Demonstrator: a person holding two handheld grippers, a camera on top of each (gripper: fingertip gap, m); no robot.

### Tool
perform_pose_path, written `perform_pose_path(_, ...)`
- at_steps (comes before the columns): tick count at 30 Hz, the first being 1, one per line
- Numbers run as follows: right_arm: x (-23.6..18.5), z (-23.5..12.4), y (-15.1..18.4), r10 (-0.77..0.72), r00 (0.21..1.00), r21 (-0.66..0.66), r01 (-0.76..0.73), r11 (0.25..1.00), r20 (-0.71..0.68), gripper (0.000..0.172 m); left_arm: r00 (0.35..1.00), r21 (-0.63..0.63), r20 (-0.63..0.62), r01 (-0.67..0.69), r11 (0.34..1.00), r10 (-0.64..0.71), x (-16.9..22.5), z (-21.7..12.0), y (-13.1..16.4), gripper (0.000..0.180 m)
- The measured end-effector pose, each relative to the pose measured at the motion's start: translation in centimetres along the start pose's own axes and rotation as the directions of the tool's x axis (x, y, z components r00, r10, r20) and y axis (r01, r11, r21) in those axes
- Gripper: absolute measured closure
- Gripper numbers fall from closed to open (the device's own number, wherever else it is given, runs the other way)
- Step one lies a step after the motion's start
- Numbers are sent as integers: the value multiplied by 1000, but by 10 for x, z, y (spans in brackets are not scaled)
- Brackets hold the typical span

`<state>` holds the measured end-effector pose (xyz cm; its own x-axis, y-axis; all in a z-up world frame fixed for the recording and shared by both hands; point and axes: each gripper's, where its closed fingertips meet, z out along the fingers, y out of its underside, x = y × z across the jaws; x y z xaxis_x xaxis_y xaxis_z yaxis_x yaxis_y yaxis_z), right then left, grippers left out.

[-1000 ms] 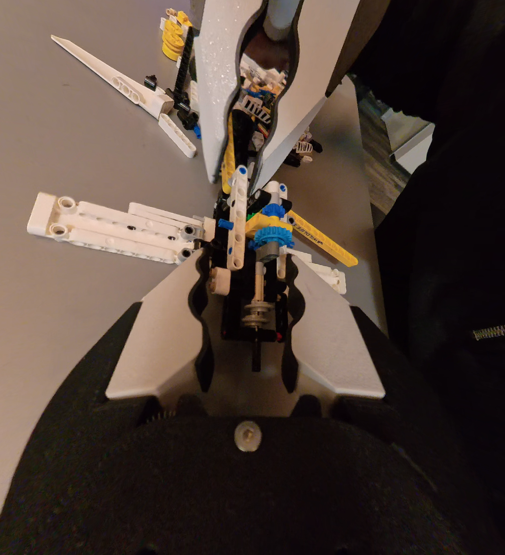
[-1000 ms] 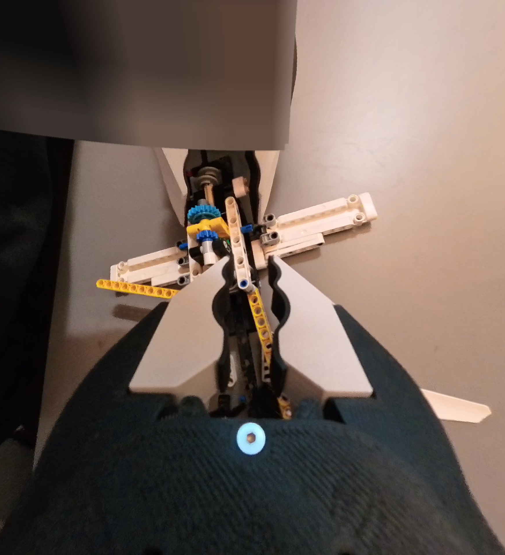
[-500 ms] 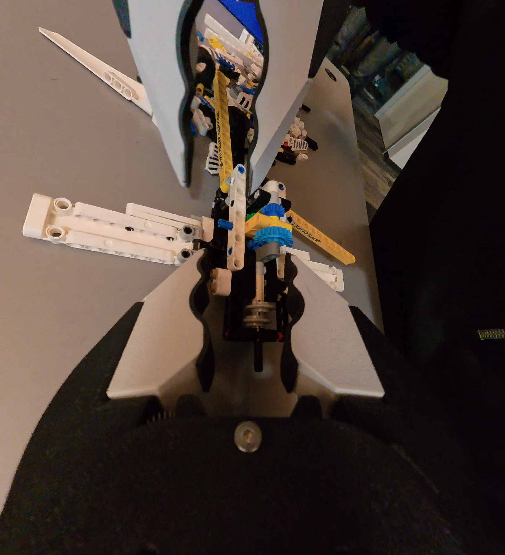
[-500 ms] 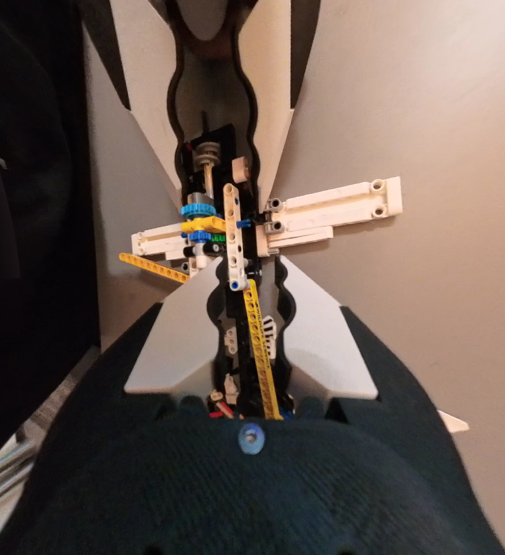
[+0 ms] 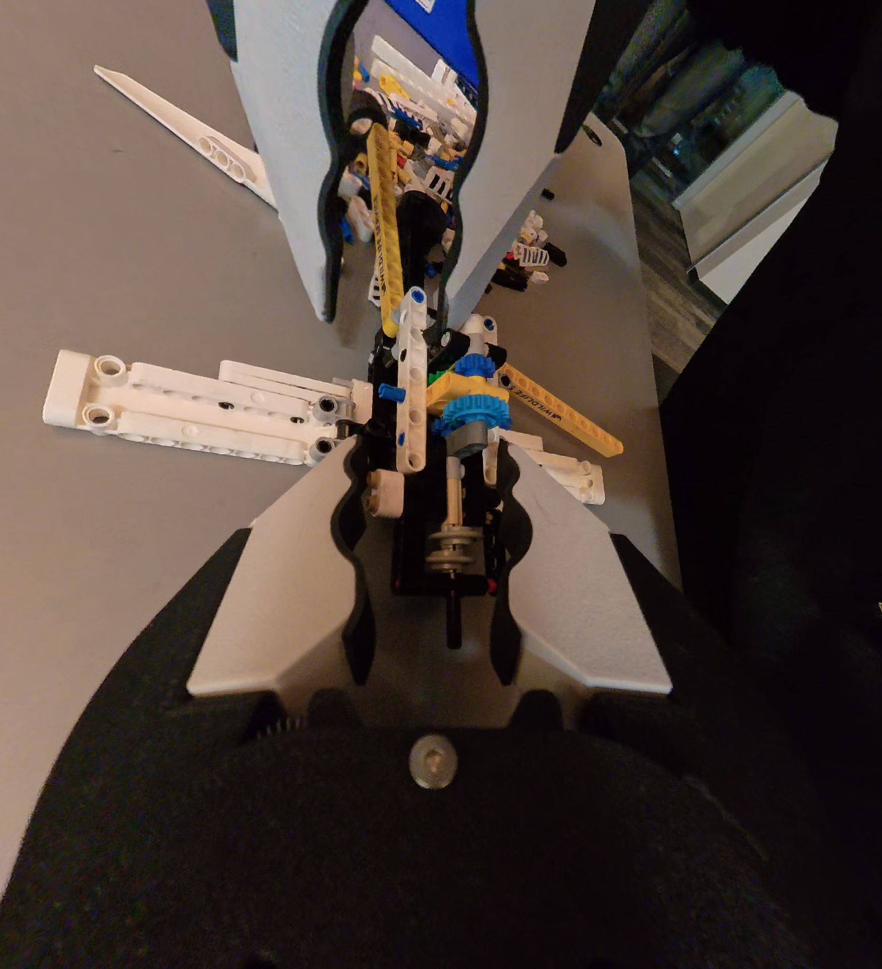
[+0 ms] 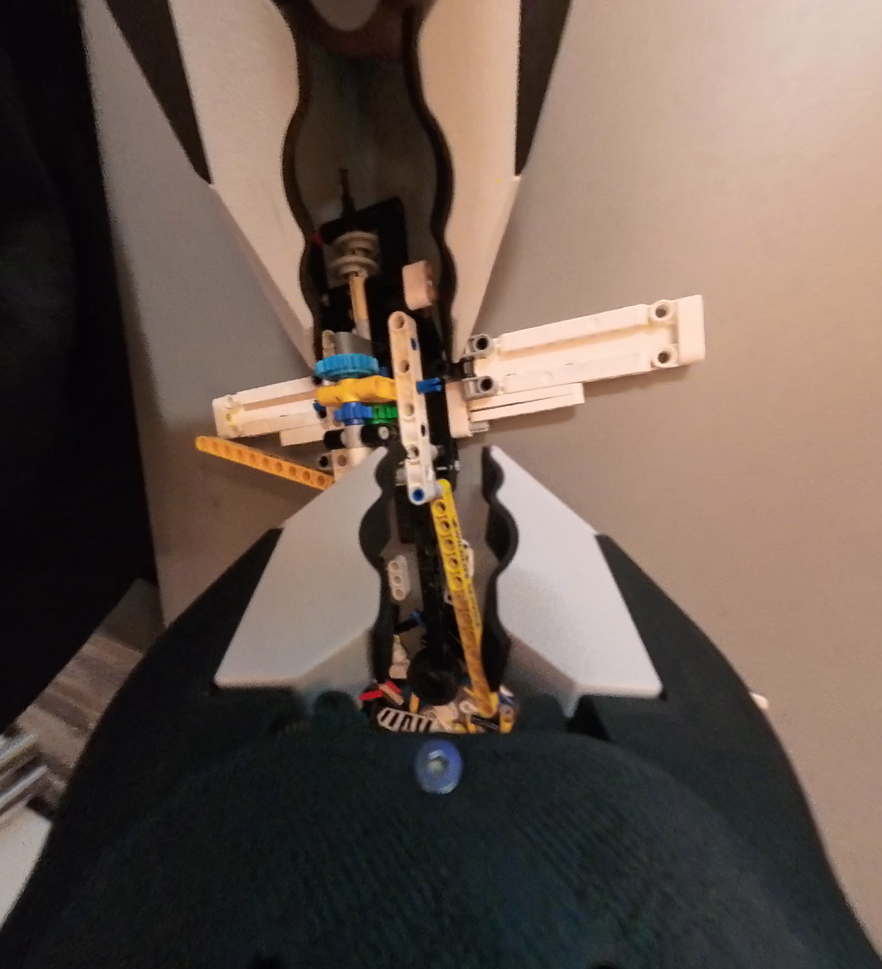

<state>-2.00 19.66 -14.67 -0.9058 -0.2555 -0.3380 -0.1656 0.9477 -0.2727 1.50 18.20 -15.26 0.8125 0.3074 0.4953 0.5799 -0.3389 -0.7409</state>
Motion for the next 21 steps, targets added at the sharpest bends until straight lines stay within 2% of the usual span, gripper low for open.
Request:
perform_pose_path(3, -1, 1, -1, -4, 1000, 5, 4, 1000, 24, 140, 1000, 0, -5, 4, 1000, -4, 0, 0, 0, 133)
perform_pose_path(5, -4, 1, -2, -8, 998, 14, 7, 1000, 58, 148, 1000, 0, -10, 7, 1000, -7, 0, 0, 0, 134)
perform_pose_path(6, -5, 0, -4, -15, 998, 26, 13, 1000, 66, 161, 1000, 0, -10, 7, 1000, -7, 0, 0, 0, 135)
perform_pose_path(12, -8, 0, -4, -2, 999, 61, -1, 998, 50, 167, 1000, 0, -14, 8, 1000, -8, 0, 0, 0, 135)
perform_pose_path(16, -7, 0, -5, -5, 1000, 96, 7, 995, -17, 168, 1000, -2, -16, 5, 1000, -5, 1, 0, 0, 136)
perform_pose_path(17, -6, 0, -6, -10, 999, 111, 16, 994, -50, 168, 998, -12, -56, -2, 1000, 1, 7, 1, 2, 154)
perform_pose_path(18, -2, -1, -11, -17, 994, 146, 32, 989, -105, 167, 995, -44, -102, 6, 999, -11, 17, 7, 7, 161)
perform_pose_path(19, -1, -2, -19, -42, 986, 190, 73, 979, -161, 167, 996, -55, -86, -18, 998, 13, 20, 13, 7, 162)
perform_pose_path(21, 3, -3, -22, -137, 951, 132, 179, 975, -278, 172, 999, -38, -9, -53, 998, 53, 16, 14, 4, 158)
